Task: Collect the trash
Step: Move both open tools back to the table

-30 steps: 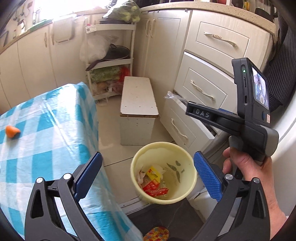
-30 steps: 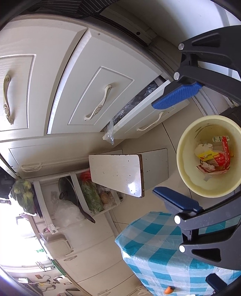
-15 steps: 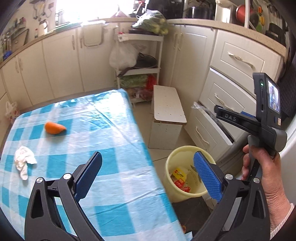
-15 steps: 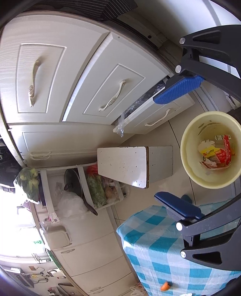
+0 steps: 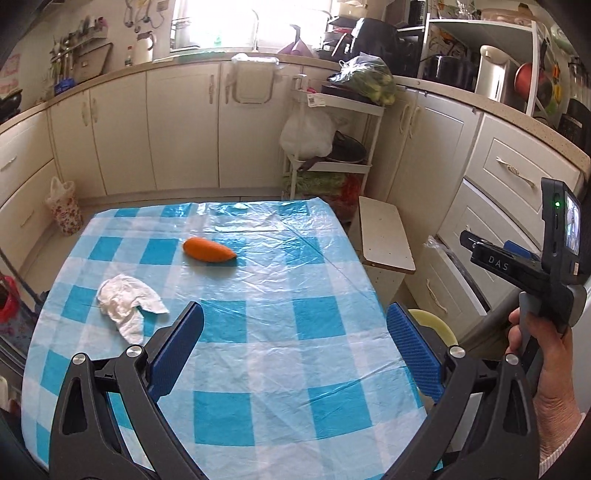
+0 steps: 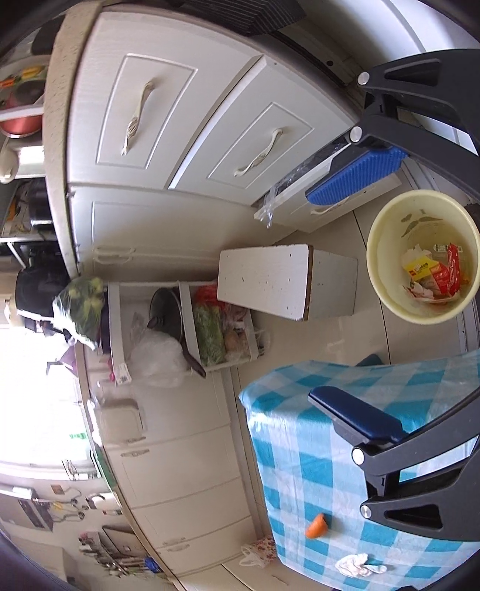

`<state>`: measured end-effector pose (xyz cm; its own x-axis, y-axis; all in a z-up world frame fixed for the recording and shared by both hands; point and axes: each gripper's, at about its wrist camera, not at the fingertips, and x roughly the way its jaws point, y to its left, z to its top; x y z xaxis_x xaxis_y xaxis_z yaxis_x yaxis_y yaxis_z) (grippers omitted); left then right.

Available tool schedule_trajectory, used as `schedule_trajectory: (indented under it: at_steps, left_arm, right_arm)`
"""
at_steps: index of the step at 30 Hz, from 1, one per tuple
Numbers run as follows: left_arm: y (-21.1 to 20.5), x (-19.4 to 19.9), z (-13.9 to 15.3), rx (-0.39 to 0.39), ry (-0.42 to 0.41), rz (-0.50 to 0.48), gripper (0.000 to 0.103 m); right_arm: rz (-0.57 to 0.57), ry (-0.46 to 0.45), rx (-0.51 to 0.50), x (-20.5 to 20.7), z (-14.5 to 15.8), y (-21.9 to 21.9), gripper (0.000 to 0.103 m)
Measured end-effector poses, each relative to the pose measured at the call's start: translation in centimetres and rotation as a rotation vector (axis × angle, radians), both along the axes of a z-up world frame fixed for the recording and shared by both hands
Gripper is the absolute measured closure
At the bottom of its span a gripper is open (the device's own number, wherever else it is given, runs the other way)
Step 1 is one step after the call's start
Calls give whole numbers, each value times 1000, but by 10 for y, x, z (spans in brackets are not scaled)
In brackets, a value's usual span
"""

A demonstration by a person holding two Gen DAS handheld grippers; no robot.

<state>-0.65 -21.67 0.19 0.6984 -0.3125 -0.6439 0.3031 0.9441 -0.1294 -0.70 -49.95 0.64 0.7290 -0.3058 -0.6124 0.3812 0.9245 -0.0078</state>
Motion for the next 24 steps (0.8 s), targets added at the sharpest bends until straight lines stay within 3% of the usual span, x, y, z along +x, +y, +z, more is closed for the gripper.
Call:
schedule_trajectory:
  at_steps: [6,24]
  left_arm:
    - [37,3,3,-31,10,61,7]
    - [108,16,-3,-73,35,200,7]
  right_arm:
    - [73,-41,-5,-2,11,40,7]
    - [323,-2,-135,30,8,136,7]
